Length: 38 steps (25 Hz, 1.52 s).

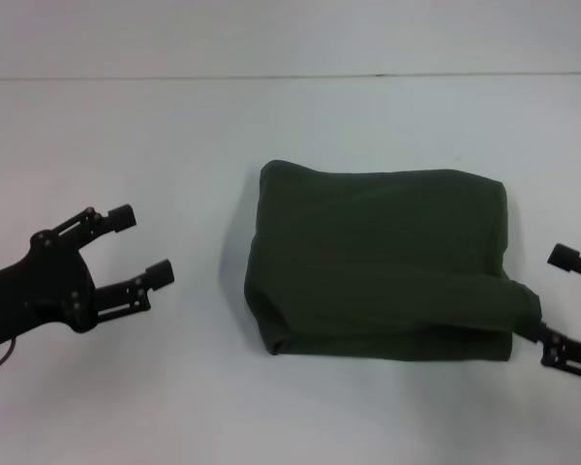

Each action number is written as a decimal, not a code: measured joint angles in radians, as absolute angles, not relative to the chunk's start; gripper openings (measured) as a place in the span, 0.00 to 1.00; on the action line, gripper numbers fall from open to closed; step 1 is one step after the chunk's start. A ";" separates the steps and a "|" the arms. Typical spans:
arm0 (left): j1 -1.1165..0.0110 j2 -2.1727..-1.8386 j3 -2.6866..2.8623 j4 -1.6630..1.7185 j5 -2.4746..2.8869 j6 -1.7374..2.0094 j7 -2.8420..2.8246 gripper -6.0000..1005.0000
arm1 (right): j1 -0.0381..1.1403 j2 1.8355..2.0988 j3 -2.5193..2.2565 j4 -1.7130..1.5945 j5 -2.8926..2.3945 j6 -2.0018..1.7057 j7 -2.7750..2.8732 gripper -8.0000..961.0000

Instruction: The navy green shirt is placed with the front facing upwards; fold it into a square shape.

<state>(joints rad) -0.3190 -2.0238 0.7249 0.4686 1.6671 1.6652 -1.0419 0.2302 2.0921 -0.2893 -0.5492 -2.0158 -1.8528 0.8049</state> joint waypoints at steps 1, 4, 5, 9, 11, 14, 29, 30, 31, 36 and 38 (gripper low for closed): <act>-0.326 -2.021 0.725 0.466 1.684 1.663 -1.041 0.93 | 0.227 2.090 -0.288 -0.529 -2.016 -1.849 0.784 0.97; -0.345 -2.018 0.725 0.465 1.729 1.666 -1.055 0.93 | 0.228 2.087 -0.287 -0.501 -2.015 -1.821 0.741 0.97; -0.349 -2.013 0.726 0.468 1.747 1.682 -1.063 0.93 | 0.229 2.089 -0.287 -0.501 -2.015 -1.816 0.732 0.97; -0.344 -2.008 0.727 0.470 1.785 1.706 -1.066 0.93 | 0.237 2.086 -0.287 -0.484 -2.015 -1.824 0.718 0.97; -0.343 -2.009 0.728 0.470 1.811 1.711 -1.068 0.93 | 0.244 2.085 -0.290 -0.484 -2.018 -1.825 0.721 0.97; -0.342 -2.011 0.728 0.469 1.845 1.715 -1.067 0.93 | 0.256 2.084 -0.295 -0.491 -2.029 -1.821 0.729 0.97; -0.293 -2.008 0.728 0.484 1.873 1.767 -1.047 0.93 | 0.246 2.071 -0.295 -0.505 -2.040 -1.821 0.754 0.97; -0.293 -2.008 0.728 0.484 1.881 1.768 -1.047 0.93 | 0.246 2.071 -0.295 -0.505 -2.044 -1.819 0.754 0.97; -0.294 -2.008 0.729 0.484 1.887 1.768 -1.047 0.93 | 0.246 2.071 -0.295 -0.506 -2.047 -1.818 0.754 0.97; -0.295 -2.008 0.727 0.484 1.902 1.769 -1.047 0.93 | 0.256 2.077 -0.295 -0.506 -2.058 -1.814 0.748 0.97; -0.295 -2.008 0.727 0.483 1.904 1.765 -1.047 0.93 | 0.268 2.081 -0.296 -0.505 -2.061 -1.804 0.744 0.97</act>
<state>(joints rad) -0.2947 -2.0079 0.7272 0.4834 1.9043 1.7654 -1.0472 0.2676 2.0815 -0.2957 -0.5048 -2.0608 -1.8042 0.7440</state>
